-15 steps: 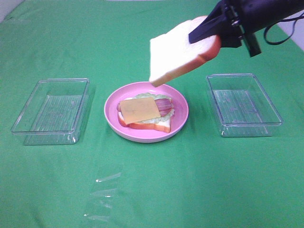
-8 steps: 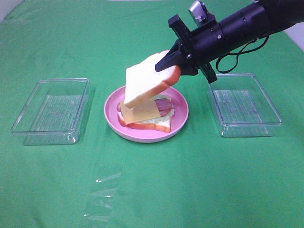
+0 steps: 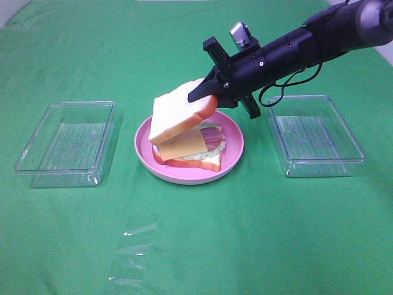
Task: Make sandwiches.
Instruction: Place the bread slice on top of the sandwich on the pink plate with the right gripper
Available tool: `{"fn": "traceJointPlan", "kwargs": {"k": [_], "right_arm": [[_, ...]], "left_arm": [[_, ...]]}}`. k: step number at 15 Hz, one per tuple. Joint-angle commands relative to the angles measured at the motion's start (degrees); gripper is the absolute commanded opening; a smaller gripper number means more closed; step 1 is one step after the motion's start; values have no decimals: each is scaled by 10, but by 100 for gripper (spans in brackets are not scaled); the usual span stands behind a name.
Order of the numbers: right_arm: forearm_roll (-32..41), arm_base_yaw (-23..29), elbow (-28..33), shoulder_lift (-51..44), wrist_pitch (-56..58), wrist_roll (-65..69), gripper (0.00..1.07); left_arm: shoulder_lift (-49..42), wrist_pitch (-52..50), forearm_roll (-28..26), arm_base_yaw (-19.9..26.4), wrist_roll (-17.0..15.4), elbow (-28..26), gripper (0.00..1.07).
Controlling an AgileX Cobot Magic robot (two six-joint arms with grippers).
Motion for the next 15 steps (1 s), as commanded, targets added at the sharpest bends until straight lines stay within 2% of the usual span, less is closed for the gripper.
{"fn": "traceJointPlan", "kwargs": {"k": [1, 7, 10, 14, 15], "right_arm": [[6, 6, -3, 13, 9, -2, 0], [-7, 7, -3, 17, 0, 9, 0], [-19, 7, -3, 18, -2, 9, 20], [-48, 6, -3, 12, -2, 20, 68], [-66, 5, -3, 7, -2, 23, 75]], "left_arm": [[-12, -2, -3, 0, -3, 1, 97], [-12, -2, -3, 0, -3, 1, 97], [-12, -2, -3, 0, -3, 1, 97], [-12, -2, -3, 0, -3, 1, 97], [-12, -2, -3, 0, -3, 1, 97]]}}
